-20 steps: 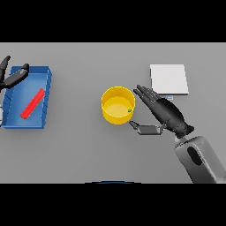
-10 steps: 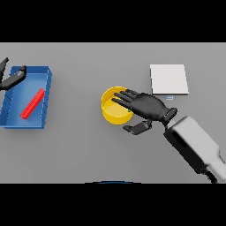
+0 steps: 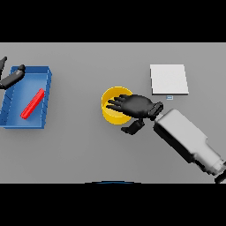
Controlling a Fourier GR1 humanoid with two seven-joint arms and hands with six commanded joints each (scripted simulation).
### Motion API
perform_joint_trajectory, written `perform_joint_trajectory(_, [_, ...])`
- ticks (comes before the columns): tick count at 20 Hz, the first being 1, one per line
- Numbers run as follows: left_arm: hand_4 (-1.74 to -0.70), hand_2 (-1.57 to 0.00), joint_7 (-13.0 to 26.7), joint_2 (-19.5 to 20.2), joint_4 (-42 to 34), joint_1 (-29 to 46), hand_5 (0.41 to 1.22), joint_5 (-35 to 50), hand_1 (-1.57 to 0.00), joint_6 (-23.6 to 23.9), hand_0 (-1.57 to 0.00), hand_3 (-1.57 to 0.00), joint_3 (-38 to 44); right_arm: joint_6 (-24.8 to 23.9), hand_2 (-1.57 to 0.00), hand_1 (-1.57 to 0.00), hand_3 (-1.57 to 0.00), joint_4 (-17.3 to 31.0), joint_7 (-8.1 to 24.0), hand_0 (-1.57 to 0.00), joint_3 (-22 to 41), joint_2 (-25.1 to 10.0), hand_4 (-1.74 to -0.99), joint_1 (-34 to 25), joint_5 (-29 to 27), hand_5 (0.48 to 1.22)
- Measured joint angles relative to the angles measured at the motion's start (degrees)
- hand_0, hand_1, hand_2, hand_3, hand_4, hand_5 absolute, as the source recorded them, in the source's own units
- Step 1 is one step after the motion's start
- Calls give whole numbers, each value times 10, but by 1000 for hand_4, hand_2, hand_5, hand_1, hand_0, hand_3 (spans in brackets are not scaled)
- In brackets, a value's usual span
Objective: Pick up the red beaker and tilt it to pour out 1 green nut into yellow bowl. Pick up the yellow bowl and place it on the metallic measuring scale.
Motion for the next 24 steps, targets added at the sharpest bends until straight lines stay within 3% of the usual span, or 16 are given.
perform_joint_trajectory(5, [-789,1,0,3,-1,-1,711,-4,1,0,1,1,-2,9,1,1,-22,53,2,1,10,19,-1195,-29,5,708])
perform_joint_trajectory(8, [-791,1,-6,5,12,-3,712,-6,1,-2,1,1,-1,21,-88,-60,-130,57,13,-48,8,24,-1261,-30,2,809])
perform_joint_trajectory(9, [-791,1,-9,4,9,-5,711,-4,1,-3,1,1,-1,18,-189,-183,-215,63,11,-193,10,28,-1309,-34,3,891])
perform_joint_trajectory(10, [-789,1,-7,-1,9,-5,710,-6,1,0,1,1,-5,13,-349,-407,-322,64,4,-455,13,30,-1363,-30,5,957])
perform_joint_trajectory(11, [-788,1,-8,-1,9,-1,710,-8,1,1,1,1,-5,10,-594,-640,-572,62,-7,-678,13,28,-1435,-32,5,1010])
perform_joint_trajectory(14, [-787,1,-15,5,6,3,707,-7,1,-1,1,1,-2,12,-1071,-1094,-882,59,-13,-1114,14,25,-1578,-29,1,1113])
perform_joint_trajectory(15, [-785,1,-13,5,1,4,709,-4,1,-3,1,1,-1,7,-1129,-1189,-969,62,-28,-1205,16,21,-1611,-30,-1,1135])
perform_joint_trajectory(18, [-784,1,-17,7,14,-6,710,-10,1,-2,1,1,-3,26,-1287,-1376,-1106,52,-16,-1384,14,19,-1674,-30,-8,1177])
perform_joint_trajectory(24, [-778,1,-12,8,15,-7,704,-4,1,-10,1,1,-2,51,-1415,-1520,-1185,26,-3,-1522,1,4,-1724,-39,-25,1209])
